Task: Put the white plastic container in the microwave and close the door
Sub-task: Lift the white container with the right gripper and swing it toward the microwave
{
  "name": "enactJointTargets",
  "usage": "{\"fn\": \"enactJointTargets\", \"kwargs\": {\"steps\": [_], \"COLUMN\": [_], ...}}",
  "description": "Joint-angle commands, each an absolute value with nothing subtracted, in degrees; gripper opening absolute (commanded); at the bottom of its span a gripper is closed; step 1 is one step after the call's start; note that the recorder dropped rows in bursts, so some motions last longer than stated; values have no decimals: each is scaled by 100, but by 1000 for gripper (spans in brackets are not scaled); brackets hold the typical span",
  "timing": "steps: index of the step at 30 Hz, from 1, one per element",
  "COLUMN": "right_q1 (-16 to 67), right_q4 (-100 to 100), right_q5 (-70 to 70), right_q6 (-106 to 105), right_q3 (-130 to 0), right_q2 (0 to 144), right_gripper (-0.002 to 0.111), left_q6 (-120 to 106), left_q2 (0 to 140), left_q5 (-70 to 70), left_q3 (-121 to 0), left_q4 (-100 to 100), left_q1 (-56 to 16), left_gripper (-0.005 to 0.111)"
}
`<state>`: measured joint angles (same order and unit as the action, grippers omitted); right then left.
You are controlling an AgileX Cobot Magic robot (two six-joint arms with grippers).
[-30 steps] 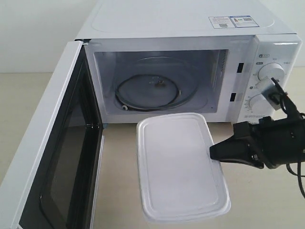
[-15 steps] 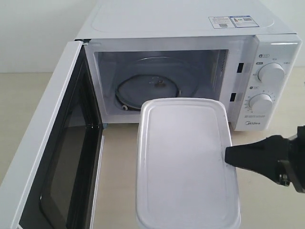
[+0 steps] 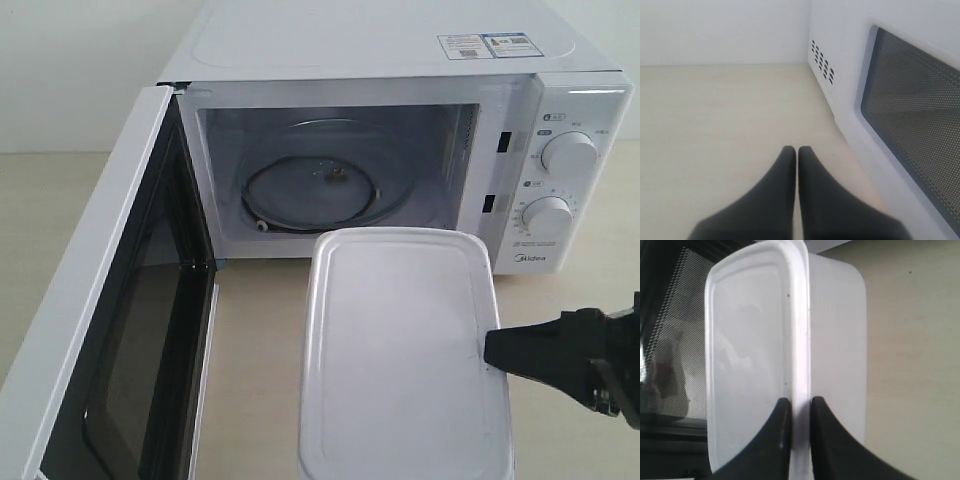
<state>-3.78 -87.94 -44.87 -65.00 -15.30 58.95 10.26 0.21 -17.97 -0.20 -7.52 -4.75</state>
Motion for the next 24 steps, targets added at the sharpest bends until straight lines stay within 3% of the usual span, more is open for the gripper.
{"fn": "enactJointTargets", "kwargs": {"steps": [1,10,18,24], "right_q1": [20,2063,4077,4938], "right_q4": [-8719,-8557,-6765,-5512], "right_q5": [-3663,-1434,1195,2515], "right_q6": [-5966,-4365,-1124,1097], "right_q3": [-1501,-1628,-1608,-1608], "right_q2": [5830,5830,5842,6126], "right_gripper": [0,0,0,0], "left_q6": [1007,1007,1007,1007], "left_q2": [0,0,0,0], "left_q5": [-1792,-1792,-1792,-1792], "left_q3": [0,0,0,0], "left_q4": [-750,-750,-750,-750], "left_q1": [-462,-462,-462,-462], "left_gripper": [4,4,4,4]}}
